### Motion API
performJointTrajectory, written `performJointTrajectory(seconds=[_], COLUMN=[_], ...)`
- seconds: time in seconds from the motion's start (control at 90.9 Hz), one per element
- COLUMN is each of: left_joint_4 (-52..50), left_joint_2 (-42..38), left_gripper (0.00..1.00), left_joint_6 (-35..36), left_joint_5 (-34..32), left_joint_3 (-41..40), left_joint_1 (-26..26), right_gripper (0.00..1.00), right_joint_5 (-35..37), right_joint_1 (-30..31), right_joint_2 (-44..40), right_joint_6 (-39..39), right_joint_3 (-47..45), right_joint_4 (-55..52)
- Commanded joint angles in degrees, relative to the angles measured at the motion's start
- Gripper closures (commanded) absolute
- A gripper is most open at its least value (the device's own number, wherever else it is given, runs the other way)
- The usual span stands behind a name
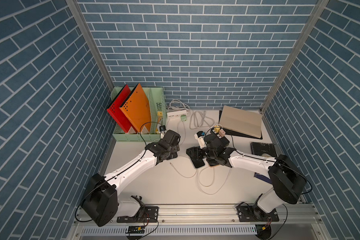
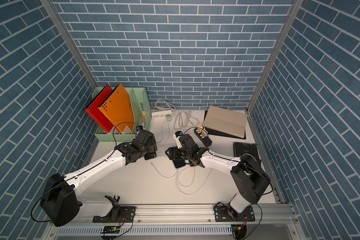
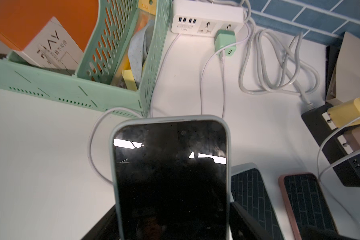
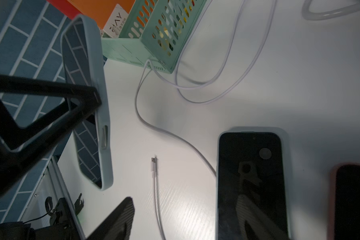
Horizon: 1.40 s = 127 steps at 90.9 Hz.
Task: Unplug the charging cable from the phone
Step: Remove the charging cable from the phone, then place the phone at the center of the board.
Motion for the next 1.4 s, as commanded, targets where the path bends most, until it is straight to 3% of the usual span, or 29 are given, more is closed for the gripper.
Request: performJointTrajectory(seconds=[0.0, 0.143, 0.55, 0.979, 1.199, 1.386], left_joint_4=[-0.4, 0.2, 3.5, 5.0, 5.0, 3.5], left_joint_2=[0.5, 2.1, 8.2, 13.9, 14.4, 13.3], left_gripper=[1.0, 1.0, 1.0, 0.98, 0.8, 0.5], left_joint_6=[-0.4, -0.4, -0.2, 0.4, 0.8, 2.1], left_joint_5=[2.9, 5.5, 12.1, 14.1, 14.2, 12.4], left_joint_3=[-1.6, -3.4, -7.8, -9.0, -8.9, -7.9], left_joint_1=[0.4, 0.3, 0.4, 0.4, 0.4, 0.4], right_gripper=[0.15, 0.01, 0.01, 0.0, 0.01, 0.0], right_joint_5=[5.0, 8.2, 12.3, 12.5, 12.5, 12.9], right_joint_1=[-0.7, -1.8, -3.9, -4.5, -5.3, -6.8], right_joint_2=[-2.9, -4.8, -8.1, -7.9, -8.2, -9.0], right_joint_6=[-1.5, -2.0, -3.6, -3.5, -3.4, -4.0], right_joint_3=[0.9, 0.6, -0.6, -1.6, -2.1, -2.5], right_joint_4=[-2.9, -3.9, -5.1, -4.4, -4.1, -4.1])
